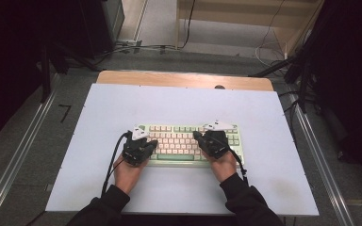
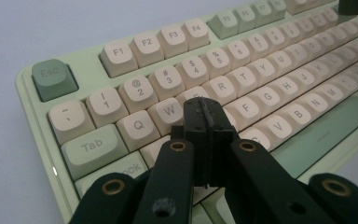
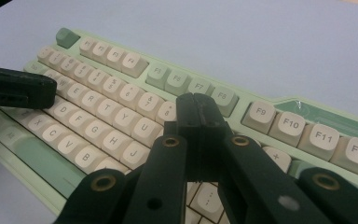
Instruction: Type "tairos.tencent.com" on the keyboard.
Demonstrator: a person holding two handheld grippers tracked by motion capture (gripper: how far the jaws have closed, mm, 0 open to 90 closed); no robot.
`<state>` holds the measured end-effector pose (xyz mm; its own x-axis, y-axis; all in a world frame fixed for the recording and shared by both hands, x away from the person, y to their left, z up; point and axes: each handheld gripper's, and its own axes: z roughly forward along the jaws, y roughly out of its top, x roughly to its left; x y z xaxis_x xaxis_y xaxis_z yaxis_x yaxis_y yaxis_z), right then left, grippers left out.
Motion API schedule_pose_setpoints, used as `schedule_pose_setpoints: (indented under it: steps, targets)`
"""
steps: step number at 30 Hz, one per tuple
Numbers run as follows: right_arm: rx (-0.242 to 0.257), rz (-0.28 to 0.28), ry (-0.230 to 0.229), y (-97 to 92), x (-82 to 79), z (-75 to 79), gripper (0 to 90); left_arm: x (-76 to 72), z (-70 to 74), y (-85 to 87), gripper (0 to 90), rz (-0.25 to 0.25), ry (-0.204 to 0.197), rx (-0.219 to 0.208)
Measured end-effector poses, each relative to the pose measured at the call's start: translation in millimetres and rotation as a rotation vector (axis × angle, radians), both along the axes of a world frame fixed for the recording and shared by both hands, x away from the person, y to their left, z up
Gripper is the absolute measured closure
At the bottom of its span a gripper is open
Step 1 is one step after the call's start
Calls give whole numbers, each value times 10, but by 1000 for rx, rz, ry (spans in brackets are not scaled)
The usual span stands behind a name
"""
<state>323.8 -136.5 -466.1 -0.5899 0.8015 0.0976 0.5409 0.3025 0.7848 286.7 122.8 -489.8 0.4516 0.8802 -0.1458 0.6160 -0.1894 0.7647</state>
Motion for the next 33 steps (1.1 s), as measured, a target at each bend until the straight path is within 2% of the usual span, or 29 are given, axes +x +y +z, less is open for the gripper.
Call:
schedule_pose_setpoints:
  steps: [9,17,33]
  targets:
    - [5,3,1,-8,-10,11,873,-44,82,32,900,10,-65,-53]
    - [-3,9,0,-41,-36,10,873,-62,102,79,900,31,-99,-87]
    - [-25,13,29,-120,-112,-56,873,-58,99,107,900,40,-97,-82]
